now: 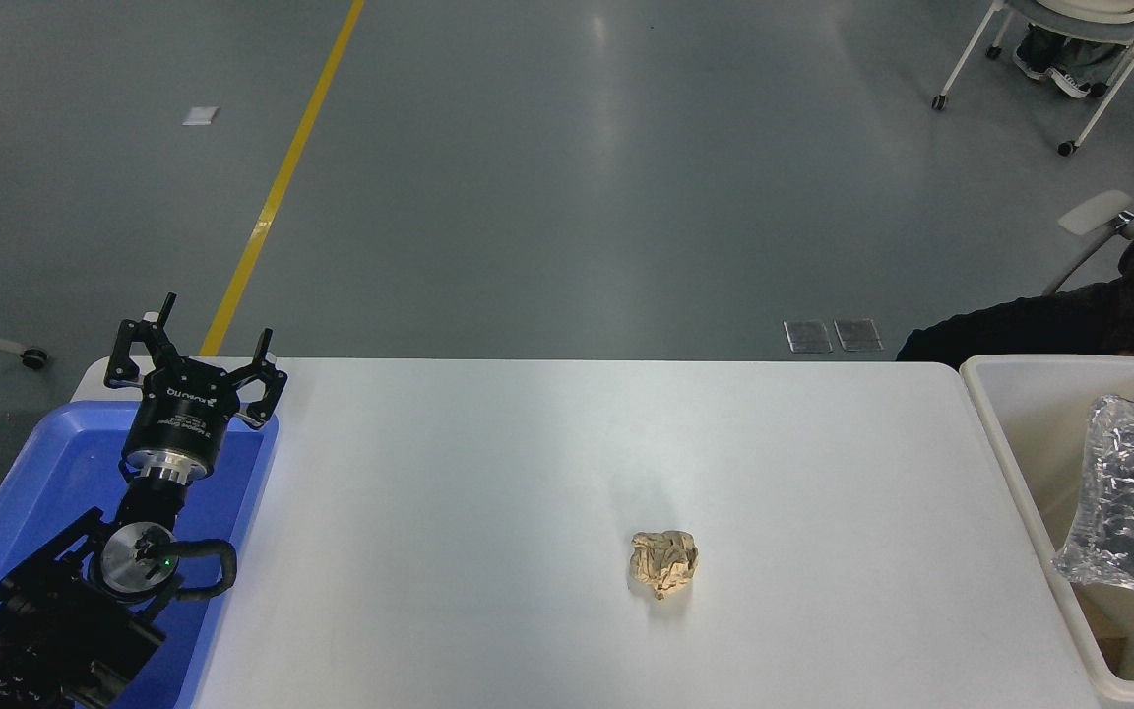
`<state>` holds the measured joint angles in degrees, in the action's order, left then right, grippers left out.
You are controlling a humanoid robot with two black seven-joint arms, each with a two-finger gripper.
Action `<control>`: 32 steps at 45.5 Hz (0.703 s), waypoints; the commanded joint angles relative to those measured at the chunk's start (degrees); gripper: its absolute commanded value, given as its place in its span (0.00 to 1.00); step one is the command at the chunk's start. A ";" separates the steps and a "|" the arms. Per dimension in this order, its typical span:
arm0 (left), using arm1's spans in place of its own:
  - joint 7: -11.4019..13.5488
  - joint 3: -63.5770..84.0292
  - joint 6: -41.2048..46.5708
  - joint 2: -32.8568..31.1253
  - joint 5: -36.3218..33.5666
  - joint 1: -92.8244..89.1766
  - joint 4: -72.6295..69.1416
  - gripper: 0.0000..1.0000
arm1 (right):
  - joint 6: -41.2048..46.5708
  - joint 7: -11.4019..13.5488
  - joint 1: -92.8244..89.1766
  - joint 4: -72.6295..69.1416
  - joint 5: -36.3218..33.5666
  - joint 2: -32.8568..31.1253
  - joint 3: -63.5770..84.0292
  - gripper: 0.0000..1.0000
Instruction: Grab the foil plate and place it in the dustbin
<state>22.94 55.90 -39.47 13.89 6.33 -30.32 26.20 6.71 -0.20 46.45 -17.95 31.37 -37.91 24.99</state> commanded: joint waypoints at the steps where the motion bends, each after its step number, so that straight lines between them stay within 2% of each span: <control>1: 0.00 0.00 0.00 0.00 0.00 0.00 -0.01 1.00 | -0.82 0.20 0.04 0.19 -0.26 1.17 -0.29 1.00; 25: 0.00 0.00 0.00 0.00 0.00 0.00 0.07 1.00 | -0.74 0.11 2.59 -1.21 -0.35 1.25 -0.29 1.00; 32: 0.00 0.00 -0.08 0.00 0.00 -0.09 0.07 1.00 | -0.12 0.20 9.35 -12.19 0.27 -0.94 0.67 1.00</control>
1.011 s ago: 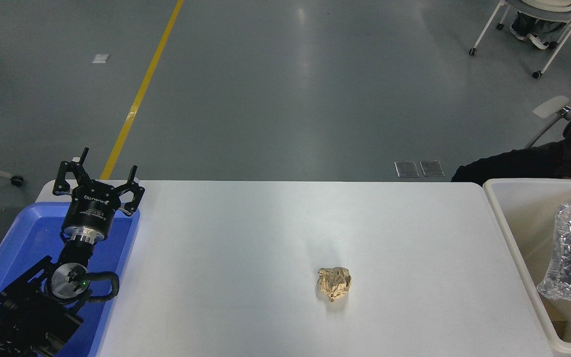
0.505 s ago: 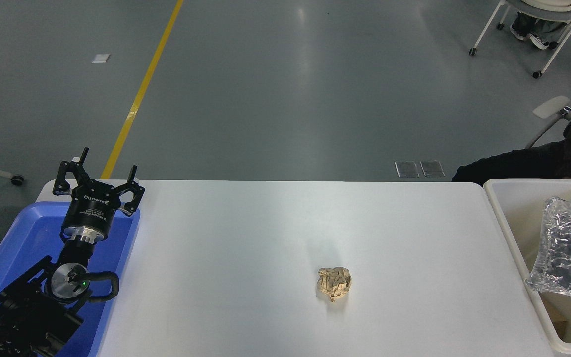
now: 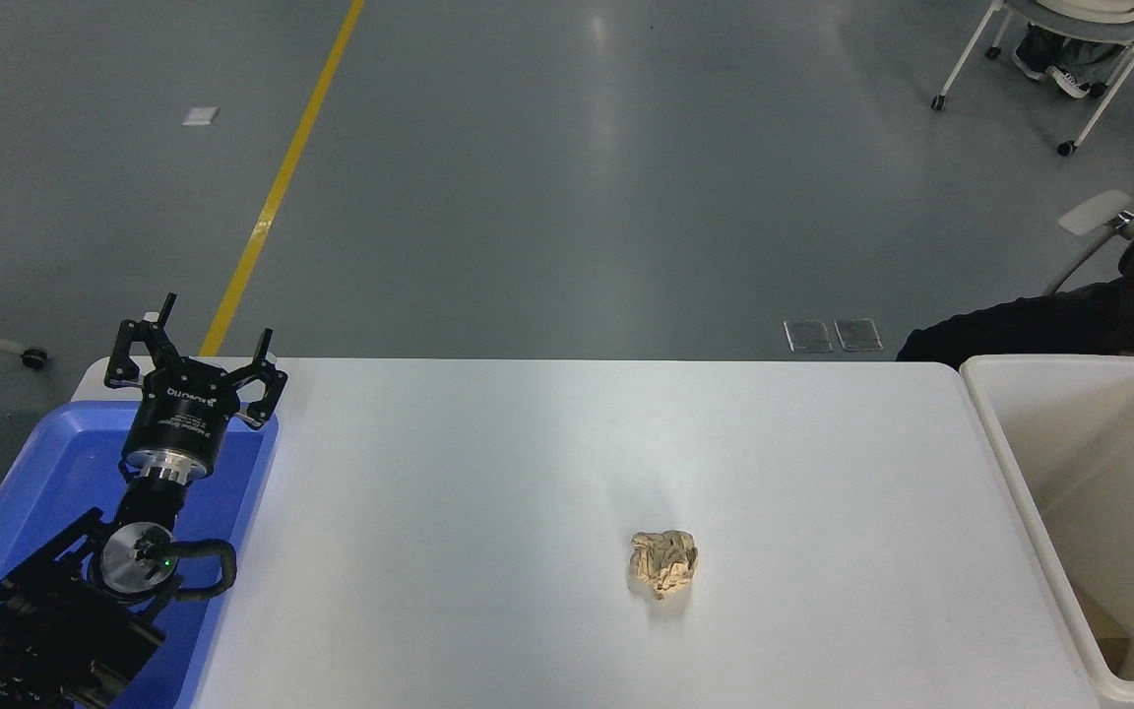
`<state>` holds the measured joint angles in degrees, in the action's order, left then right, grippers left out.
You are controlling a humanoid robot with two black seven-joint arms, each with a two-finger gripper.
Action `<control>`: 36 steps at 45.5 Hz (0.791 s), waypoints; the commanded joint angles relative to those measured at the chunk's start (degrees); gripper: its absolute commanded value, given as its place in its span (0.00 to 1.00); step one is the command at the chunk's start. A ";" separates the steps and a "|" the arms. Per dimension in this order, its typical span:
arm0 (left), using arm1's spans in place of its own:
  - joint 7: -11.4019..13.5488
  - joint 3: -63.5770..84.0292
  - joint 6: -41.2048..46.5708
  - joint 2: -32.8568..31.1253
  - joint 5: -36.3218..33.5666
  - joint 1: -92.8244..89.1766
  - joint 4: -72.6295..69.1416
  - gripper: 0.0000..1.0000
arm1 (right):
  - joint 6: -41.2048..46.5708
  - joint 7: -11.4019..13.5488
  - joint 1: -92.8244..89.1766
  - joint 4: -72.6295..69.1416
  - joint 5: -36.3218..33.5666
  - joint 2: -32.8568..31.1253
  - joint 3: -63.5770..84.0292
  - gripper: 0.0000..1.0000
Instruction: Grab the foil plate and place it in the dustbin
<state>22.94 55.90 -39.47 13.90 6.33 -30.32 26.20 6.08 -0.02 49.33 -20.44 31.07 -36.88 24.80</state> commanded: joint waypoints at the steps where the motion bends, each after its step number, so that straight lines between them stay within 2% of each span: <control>1: -0.09 0.00 -0.09 -0.01 0.00 -0.09 0.08 1.00 | 0.68 0.02 7.26 -11.01 0.57 -2.67 0.87 1.00; 12: -0.18 0.00 -0.35 -0.01 -0.09 -0.09 0.08 1.00 | 4.28 0.02 21.40 -29.46 -0.30 -8.82 10.26 1.00; 21: -0.18 0.00 -0.35 -0.01 0.00 -0.17 -0.01 1.00 | 18.68 0.02 38.19 -43.27 -4.87 -11.90 19.31 1.00; 27: -0.18 0.00 -0.35 -0.01 0.00 -0.09 0.08 1.00 | 28.01 -0.07 49.96 -49.42 -10.67 -11.64 29.15 1.00; 36: -0.18 0.00 -0.35 -0.01 0.00 -0.09 -0.01 1.00 | 34.25 -0.07 67.72 -61.02 -19.02 -7.78 37.78 1.00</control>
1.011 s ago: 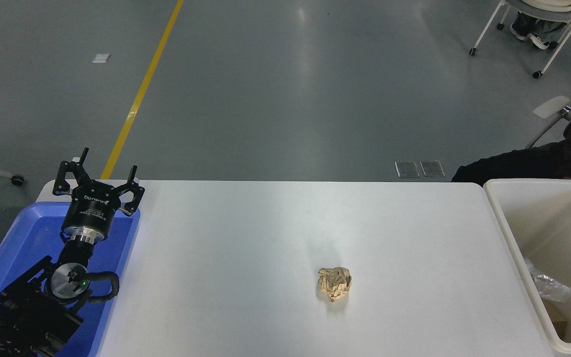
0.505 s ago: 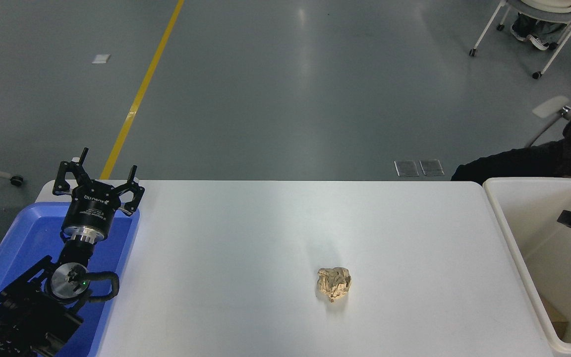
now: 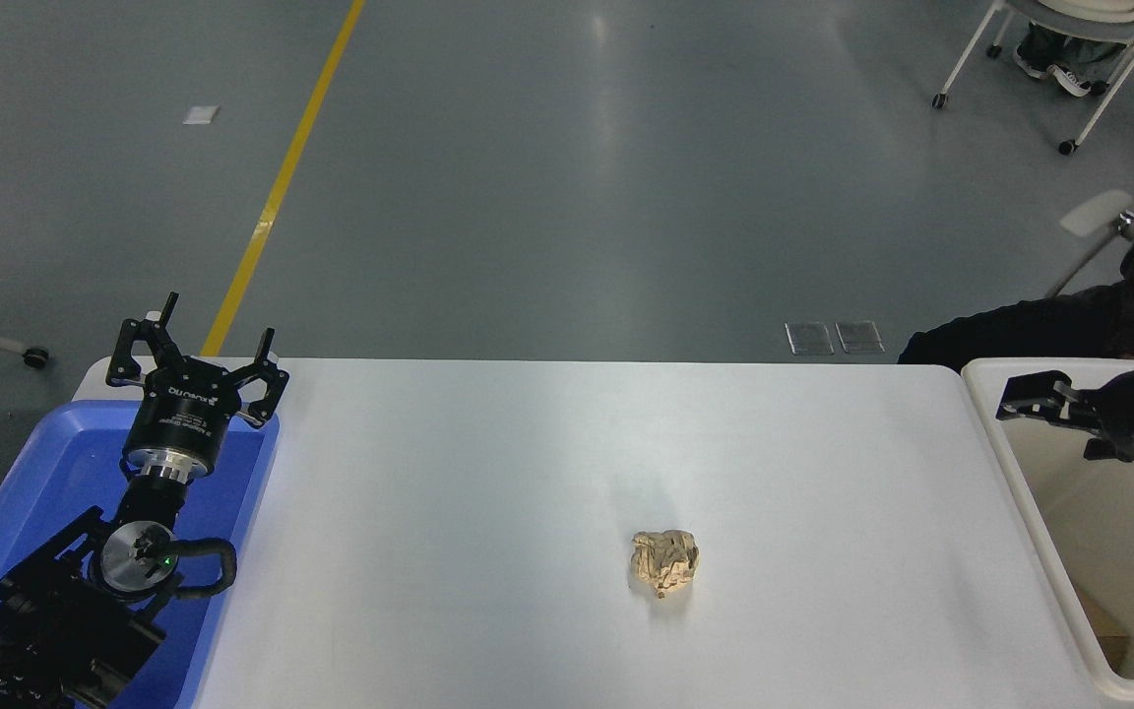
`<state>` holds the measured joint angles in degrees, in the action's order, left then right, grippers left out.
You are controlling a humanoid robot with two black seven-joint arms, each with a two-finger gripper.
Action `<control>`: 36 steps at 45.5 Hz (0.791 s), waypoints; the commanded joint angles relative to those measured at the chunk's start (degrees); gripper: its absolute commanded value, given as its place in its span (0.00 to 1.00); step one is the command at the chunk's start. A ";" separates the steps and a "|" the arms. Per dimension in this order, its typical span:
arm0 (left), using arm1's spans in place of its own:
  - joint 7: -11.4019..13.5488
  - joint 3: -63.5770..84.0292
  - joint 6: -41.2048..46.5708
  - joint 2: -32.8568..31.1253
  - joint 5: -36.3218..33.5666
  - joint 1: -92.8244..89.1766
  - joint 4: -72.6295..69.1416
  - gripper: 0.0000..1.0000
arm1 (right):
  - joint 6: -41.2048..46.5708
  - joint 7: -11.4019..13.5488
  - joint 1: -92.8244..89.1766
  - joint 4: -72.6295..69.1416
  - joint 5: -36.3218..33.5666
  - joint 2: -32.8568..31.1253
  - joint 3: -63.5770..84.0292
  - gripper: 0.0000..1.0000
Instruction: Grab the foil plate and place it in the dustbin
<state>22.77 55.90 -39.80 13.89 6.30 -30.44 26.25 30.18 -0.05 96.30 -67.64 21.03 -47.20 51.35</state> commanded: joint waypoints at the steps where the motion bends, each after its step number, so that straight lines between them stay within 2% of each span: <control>1: 0.08 0.00 -0.01 0.00 0.03 0.03 0.03 1.00 | 10.85 -0.04 22.25 -14.61 -9.86 3.42 11.92 1.00; 7: 0.08 0.00 0.08 0.09 0.03 0.12 -0.06 1.00 | 14.64 -0.04 31.13 -18.13 -13.73 9.57 15.00 1.00; 17: 0.17 0.09 0.34 0.00 0.03 0.21 -0.06 1.00 | 14.82 -0.04 41.94 -22.88 -19.62 20.29 14.13 1.00; 36: 0.17 0.09 0.43 0.09 0.03 0.21 -0.06 1.00 | 14.82 -0.04 46.61 -24.64 -23.75 29.17 9.74 1.00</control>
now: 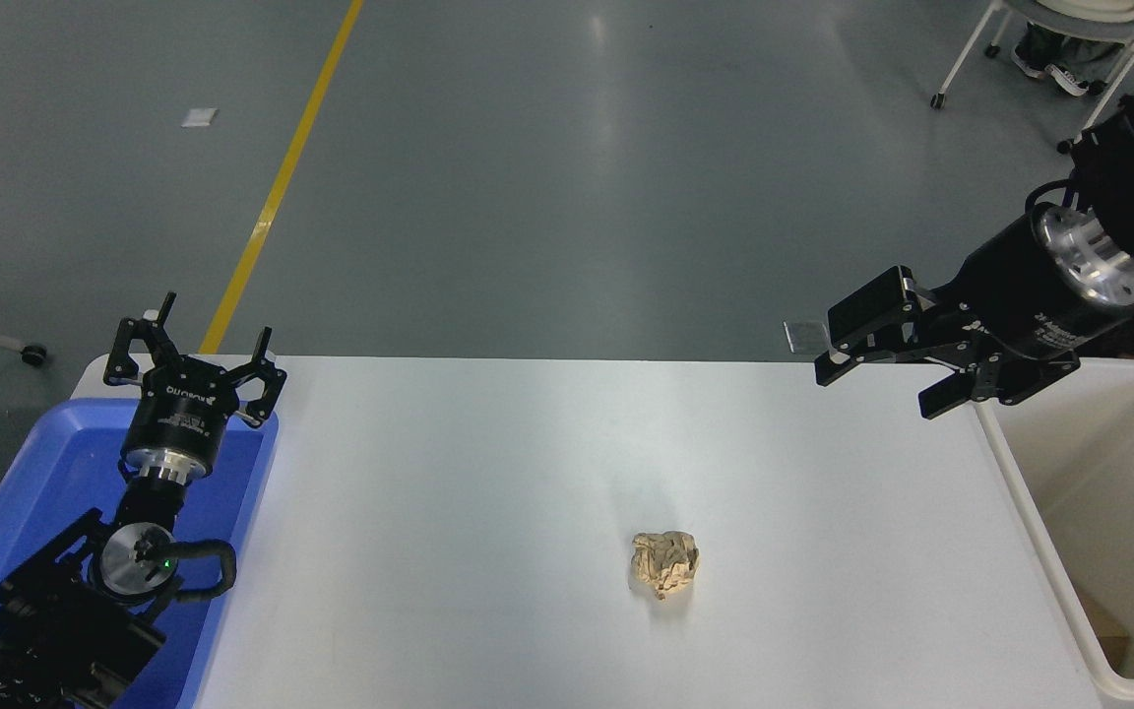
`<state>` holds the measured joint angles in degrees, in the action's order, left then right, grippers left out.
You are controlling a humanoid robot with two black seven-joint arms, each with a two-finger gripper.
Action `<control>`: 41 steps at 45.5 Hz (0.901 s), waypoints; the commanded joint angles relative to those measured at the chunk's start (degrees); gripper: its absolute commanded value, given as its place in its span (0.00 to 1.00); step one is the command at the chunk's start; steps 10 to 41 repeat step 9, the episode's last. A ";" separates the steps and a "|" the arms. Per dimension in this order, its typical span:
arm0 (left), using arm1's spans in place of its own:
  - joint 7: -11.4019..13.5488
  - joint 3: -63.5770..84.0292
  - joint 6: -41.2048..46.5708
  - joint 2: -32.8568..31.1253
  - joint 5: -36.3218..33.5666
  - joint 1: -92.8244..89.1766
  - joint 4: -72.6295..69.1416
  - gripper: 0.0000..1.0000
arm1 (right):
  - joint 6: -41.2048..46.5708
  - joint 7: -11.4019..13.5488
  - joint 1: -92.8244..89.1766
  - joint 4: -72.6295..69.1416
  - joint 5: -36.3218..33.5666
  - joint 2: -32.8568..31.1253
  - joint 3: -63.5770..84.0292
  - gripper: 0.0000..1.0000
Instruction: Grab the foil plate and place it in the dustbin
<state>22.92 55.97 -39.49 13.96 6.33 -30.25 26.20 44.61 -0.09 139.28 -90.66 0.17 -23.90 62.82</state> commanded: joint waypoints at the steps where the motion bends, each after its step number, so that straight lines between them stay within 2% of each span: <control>1: 0.02 0.01 0.12 0.02 0.00 0.01 0.00 1.00 | 0.39 0.00 3.63 -1.62 -3.24 6.41 -2.00 1.00; 9: 0.02 0.01 0.12 -0.07 0.00 0.01 0.00 1.00 | 0.39 0.00 4.25 -1.54 -6.49 9.22 -3.50 1.00; 41: 0.02 0.01 0.12 -0.07 0.00 0.01 0.00 1.00 | 0.39 0.00 4.25 -1.54 -6.49 9.22 -3.50 1.00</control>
